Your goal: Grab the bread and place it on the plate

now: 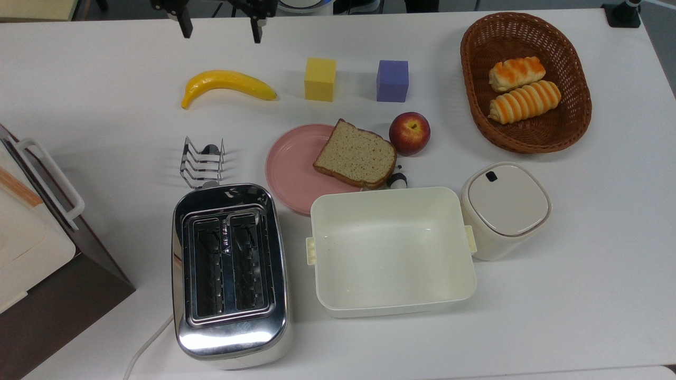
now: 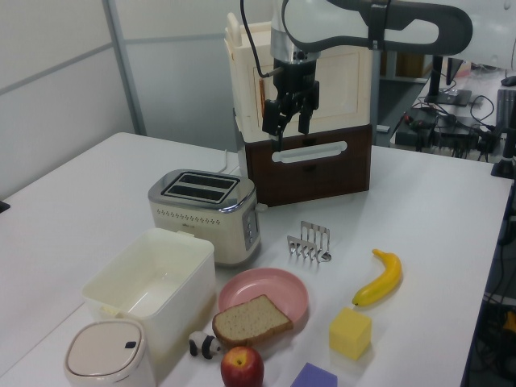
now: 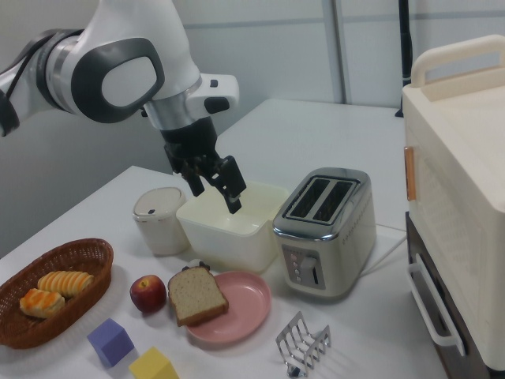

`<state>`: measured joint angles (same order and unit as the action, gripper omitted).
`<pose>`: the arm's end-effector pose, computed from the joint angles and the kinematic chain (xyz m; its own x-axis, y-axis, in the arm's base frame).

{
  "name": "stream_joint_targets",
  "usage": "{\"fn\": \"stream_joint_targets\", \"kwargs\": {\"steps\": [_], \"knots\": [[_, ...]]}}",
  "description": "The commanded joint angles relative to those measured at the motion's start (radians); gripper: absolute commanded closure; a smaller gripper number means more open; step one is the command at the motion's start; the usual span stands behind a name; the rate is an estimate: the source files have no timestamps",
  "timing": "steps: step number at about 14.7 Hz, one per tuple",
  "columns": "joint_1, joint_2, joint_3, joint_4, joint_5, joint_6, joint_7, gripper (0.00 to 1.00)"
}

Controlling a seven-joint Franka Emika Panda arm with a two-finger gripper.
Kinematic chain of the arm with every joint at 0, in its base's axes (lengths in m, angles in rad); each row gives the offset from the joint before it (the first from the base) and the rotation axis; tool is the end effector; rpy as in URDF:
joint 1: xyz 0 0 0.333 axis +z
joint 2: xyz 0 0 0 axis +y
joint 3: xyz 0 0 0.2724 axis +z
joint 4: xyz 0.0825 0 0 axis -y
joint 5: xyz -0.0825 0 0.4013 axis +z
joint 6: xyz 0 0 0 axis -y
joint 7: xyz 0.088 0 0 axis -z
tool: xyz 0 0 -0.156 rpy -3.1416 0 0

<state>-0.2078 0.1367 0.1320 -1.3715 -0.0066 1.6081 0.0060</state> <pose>0.6149 -0.0524 0.5533 0.9913 -0.0841 0.1008 -0.0833 -0.9965 -0.0119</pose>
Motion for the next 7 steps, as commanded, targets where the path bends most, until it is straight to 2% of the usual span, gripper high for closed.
{"fn": "stream_joint_targets", "kwargs": {"steps": [1,7], "knots": [[0.002,-0.017,-0.002,-0.011,0.020,-0.057,-0.021,0.00],[0.004,-0.017,0.003,-0.011,0.016,-0.071,-0.034,0.00]]}}
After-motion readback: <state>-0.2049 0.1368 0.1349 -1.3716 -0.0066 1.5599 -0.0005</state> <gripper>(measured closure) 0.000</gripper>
